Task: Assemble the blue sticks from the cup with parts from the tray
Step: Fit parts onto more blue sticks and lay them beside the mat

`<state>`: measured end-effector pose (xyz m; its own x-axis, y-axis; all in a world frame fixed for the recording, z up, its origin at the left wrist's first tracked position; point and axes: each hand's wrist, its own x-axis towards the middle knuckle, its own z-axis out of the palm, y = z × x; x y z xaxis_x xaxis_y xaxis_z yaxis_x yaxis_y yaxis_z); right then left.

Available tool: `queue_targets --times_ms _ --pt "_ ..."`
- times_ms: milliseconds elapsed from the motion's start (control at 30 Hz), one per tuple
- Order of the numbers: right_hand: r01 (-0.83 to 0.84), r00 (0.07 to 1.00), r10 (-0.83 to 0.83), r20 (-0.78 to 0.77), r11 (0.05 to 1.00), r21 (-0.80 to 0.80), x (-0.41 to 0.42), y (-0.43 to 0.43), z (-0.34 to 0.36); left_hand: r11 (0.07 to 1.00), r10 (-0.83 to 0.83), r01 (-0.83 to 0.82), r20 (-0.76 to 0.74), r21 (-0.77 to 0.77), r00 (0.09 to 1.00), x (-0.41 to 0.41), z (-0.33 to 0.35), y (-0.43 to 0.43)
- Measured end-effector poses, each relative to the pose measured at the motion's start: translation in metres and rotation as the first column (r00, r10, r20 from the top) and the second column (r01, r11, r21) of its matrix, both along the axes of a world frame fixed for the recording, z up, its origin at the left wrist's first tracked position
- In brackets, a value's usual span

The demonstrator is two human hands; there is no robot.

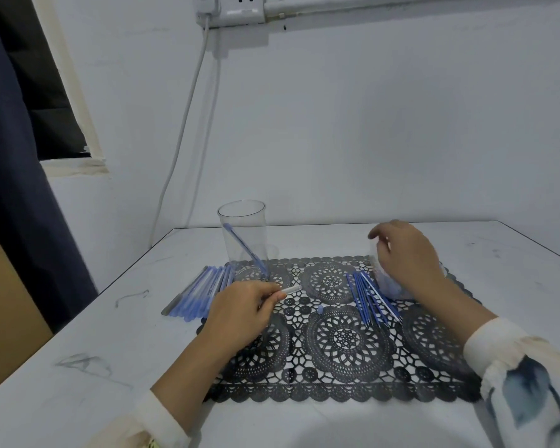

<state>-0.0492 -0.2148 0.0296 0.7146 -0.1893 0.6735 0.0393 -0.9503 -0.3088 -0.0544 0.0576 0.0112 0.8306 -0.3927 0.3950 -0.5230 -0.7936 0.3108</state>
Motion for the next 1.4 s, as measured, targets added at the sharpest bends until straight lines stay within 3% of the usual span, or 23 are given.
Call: queue_targets --times_ms 133,267,600,667,767,900,1067,1300,1400 --pt "0.146 0.953 -0.133 -0.273 0.989 0.030 0.004 -0.021 0.005 1.000 0.002 -0.002 0.002 0.005 1.000 0.000 -0.001 -0.001" --pt "0.170 0.876 -0.140 -0.461 0.985 0.025 0.008 -0.027 -0.003 1.000 -0.002 0.002 0.002 0.011 1.000 0.000 -0.002 -0.001" --pt "0.194 0.823 -0.116 -0.556 0.977 0.083 0.007 -0.025 -0.005 1.000 -0.012 0.012 -0.005 -0.005 1.000 0.000 -0.002 -0.001" --pt "0.181 0.849 -0.098 -0.519 0.977 0.112 0.006 -0.023 -0.003 1.000 -0.008 0.008 -0.007 -0.003 1.000 0.000 -0.002 -0.001" --pt "0.123 0.937 -0.065 -0.343 0.981 0.150 0.004 -0.019 -0.001 1.000 -0.008 0.008 -0.005 0.000 1.000 0.000 -0.002 -0.001" --pt "0.012 0.992 -0.003 -0.124 0.997 0.073 0.009 -0.017 -0.001 1.000 -0.009 0.009 -0.012 -0.003 1.000 0.000 -0.002 -0.001" --pt "-0.149 0.958 0.173 0.227 0.982 -0.118 0.007 -0.014 -0.001 1.000 -0.011 0.011 -0.009 -0.017 1.000 0.001 -0.002 0.000" --pt "-0.100 0.943 0.220 0.248 0.901 -0.422 0.012 -0.011 -0.009 1.000 -0.012 0.012 -0.007 -0.025 1.000 0.002 -0.002 0.001" --pt "-0.127 0.937 0.247 0.249 0.900 -0.417 0.015 -0.013 -0.013 0.999 -0.014 0.014 -0.014 -0.041 1.000 0.002 -0.003 0.001"
